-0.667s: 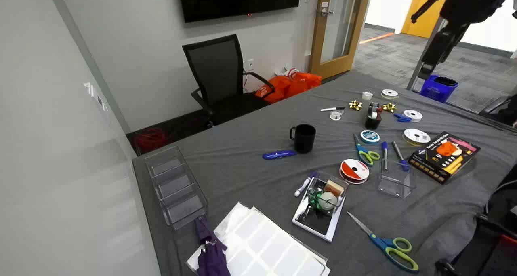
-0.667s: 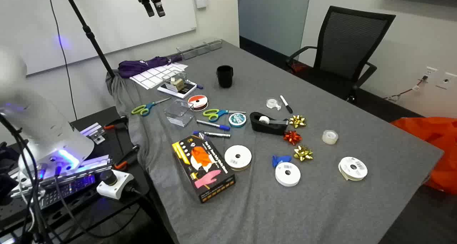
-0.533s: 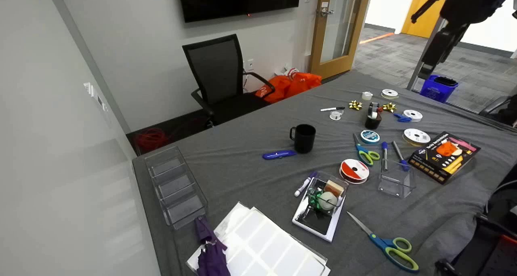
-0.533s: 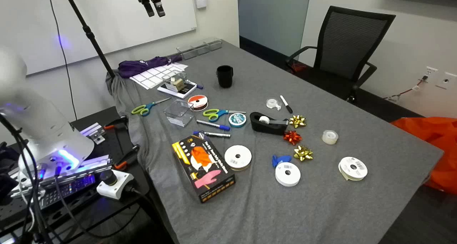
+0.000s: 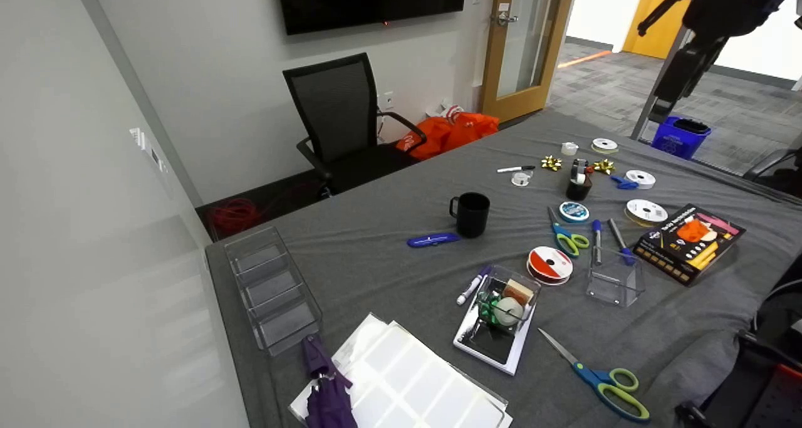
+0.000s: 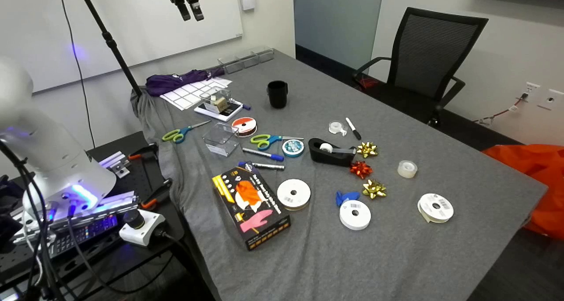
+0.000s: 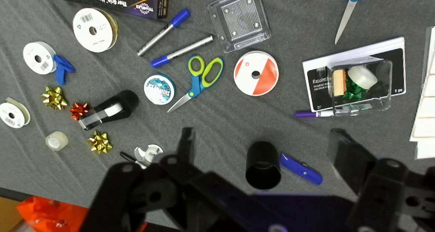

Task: Pick up the empty clear case and move it forward

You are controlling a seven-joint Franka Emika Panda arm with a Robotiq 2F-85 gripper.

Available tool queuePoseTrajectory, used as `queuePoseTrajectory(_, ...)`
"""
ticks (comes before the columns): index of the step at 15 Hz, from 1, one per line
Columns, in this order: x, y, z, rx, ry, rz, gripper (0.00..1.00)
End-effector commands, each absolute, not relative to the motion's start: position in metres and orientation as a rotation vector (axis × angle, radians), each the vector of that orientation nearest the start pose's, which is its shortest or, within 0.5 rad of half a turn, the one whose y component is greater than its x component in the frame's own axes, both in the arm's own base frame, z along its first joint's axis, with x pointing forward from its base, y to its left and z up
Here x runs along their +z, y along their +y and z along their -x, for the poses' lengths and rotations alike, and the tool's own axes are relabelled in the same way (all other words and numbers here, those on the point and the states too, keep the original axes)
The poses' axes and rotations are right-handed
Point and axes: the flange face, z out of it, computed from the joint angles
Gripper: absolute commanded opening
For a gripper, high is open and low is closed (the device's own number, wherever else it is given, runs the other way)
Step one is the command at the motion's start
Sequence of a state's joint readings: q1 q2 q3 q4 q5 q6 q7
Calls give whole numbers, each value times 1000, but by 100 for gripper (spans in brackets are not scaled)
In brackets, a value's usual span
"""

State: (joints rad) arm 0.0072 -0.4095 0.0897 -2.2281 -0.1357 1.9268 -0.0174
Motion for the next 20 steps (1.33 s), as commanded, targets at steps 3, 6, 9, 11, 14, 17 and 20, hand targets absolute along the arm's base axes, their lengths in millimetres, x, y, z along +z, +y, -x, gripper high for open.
queuePoseTrajectory(3, 545, 38, -440, -184, -246, 3288, 100)
queuePoseTrajectory(6, 545, 38, -440, -184, -246, 3288, 100)
queuePoseTrajectory(9, 529, 33, -436, -224, -376, 3288, 100)
queuePoseTrajectory(11, 510, 29, -435, -235, -481, 3291, 100)
queuePoseTrajectory(14, 476, 21, -429, -234, -591, 3236, 100)
queuePoseTrajectory(17, 446, 11, -421, -251, -668, 3144, 100)
queuePoseTrajectory(20, 420, -3, -413, -211, -703, 3084, 100)
